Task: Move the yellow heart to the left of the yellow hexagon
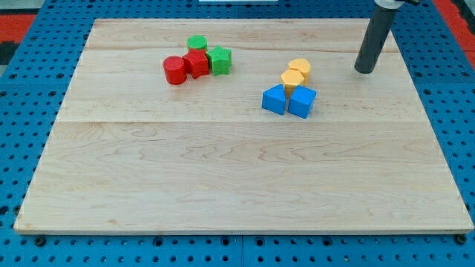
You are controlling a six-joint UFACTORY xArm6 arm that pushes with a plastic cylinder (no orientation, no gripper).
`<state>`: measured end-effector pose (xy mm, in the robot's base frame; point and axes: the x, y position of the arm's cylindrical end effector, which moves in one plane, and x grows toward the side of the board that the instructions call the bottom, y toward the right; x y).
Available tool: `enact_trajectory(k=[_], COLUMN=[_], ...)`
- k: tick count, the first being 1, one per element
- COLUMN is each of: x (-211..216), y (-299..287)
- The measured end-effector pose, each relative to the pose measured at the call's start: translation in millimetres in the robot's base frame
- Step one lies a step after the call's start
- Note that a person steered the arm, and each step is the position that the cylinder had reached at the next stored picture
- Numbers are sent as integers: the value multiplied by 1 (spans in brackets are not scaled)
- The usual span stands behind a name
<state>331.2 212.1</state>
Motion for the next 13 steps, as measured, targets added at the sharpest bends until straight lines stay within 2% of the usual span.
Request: enact_trajectory(k=[4,9,10,11,13], x=[-3,-22,-22,-4,-2], y=[-11,-62,-78,-97,-163])
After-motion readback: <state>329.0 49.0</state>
